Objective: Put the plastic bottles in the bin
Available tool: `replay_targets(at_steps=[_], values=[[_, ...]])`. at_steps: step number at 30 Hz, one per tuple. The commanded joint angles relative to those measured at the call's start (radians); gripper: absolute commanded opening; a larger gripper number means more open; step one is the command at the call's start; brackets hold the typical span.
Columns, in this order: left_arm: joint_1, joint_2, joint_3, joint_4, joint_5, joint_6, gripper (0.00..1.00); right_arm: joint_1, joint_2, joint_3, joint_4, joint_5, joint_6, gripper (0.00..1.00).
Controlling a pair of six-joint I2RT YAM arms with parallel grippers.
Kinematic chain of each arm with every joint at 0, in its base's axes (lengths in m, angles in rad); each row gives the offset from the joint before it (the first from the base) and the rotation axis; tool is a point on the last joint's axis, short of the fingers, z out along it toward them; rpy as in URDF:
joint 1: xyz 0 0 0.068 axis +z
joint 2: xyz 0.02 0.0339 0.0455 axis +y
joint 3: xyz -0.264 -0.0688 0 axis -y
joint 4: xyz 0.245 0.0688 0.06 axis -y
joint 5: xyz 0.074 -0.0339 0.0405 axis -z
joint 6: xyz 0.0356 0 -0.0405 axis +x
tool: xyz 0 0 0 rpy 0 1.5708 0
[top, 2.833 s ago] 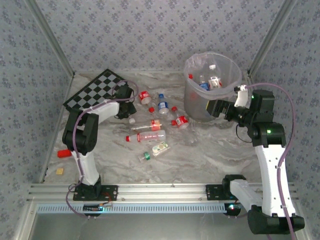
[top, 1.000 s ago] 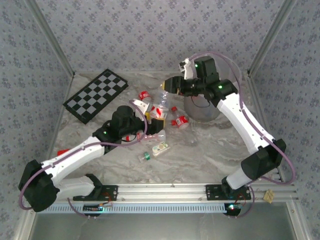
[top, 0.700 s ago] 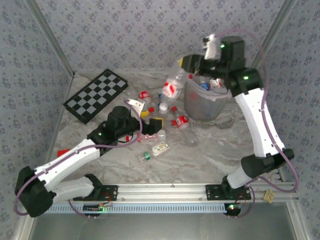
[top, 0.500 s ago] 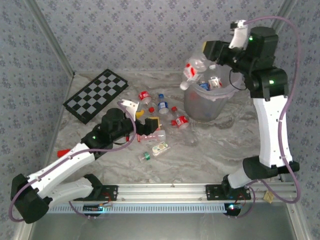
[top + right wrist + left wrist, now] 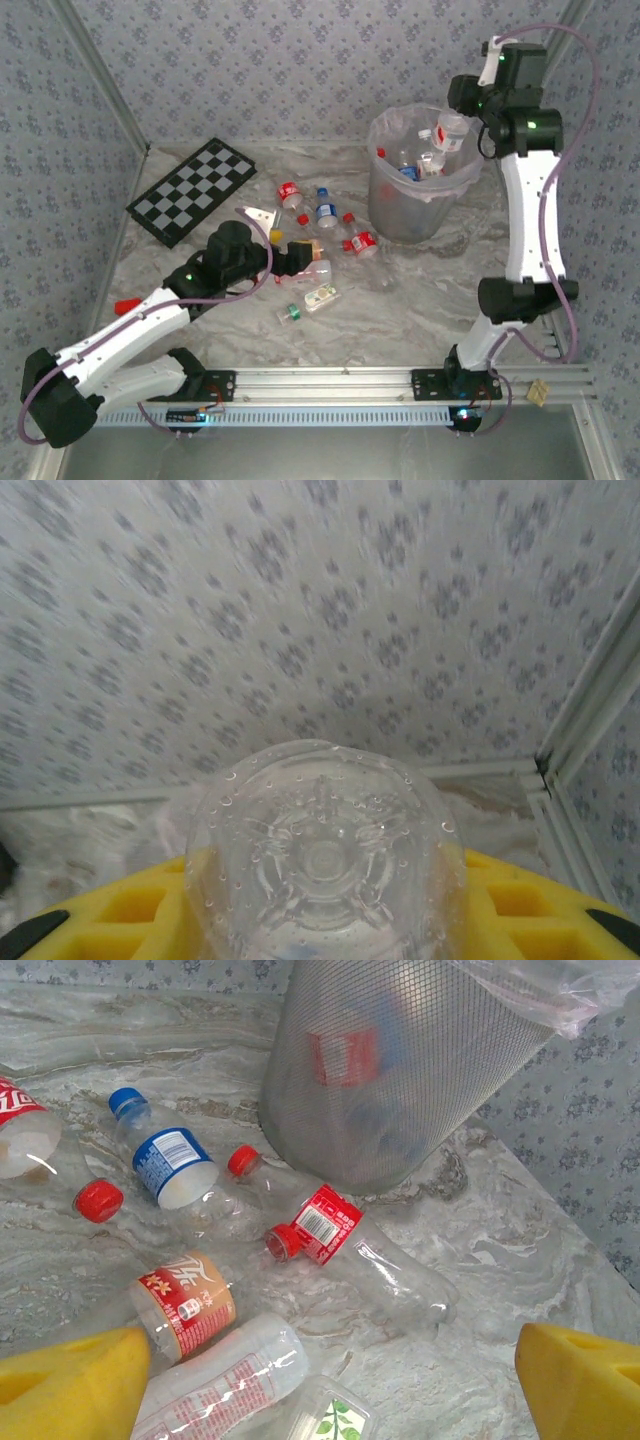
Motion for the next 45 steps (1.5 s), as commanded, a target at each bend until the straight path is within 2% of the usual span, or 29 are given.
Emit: replay_targets(at_steps=[1, 9, 11, 15, 31, 34, 39, 45], values=[[-0.003, -0.030, -0.017, -0.012, -0.020, -0.031, 0.94, -0.006, 0.048, 0.004, -0.051, 0.023, -0.031, 0.39], [-0.002, -0.036, -0.019, -0.056, -0.059, -0.042, 0.93, 0.006, 0.114, -0.180, -0.059, 0.087, -0.060, 0.39], [-0.002, -0.022, -0.016, -0.052, -0.059, -0.041, 0.93, 0.006, 0.119, -0.240, -0.040, 0.093, -0.057, 0.33], [-0.002, 0.027, 0.002, -0.045, -0.047, -0.039, 0.93, 0.005, 0.143, -0.322, -0.011, 0.092, -0.041, 0.32], [-0.003, 0.155, 0.061, -0.080, -0.027, -0.027, 0.93, 0.030, 0.205, -0.537, 0.123, 0.087, 0.045, 0.31], [-0.003, 0.165, 0.066, -0.088, -0.030, -0.024, 0.93, 0.031, 0.200, -0.504, 0.099, 0.082, 0.041, 0.38], [-0.003, 0.193, 0.082, -0.088, -0.028, -0.022, 0.93, 0.046, 0.143, -0.400, 0.032, 0.095, 0.021, 0.57], [-0.003, 0.238, 0.113, -0.109, -0.037, -0.025, 0.93, 0.041, 0.081, -0.283, -0.048, 0.111, -0.004, 0.71]])
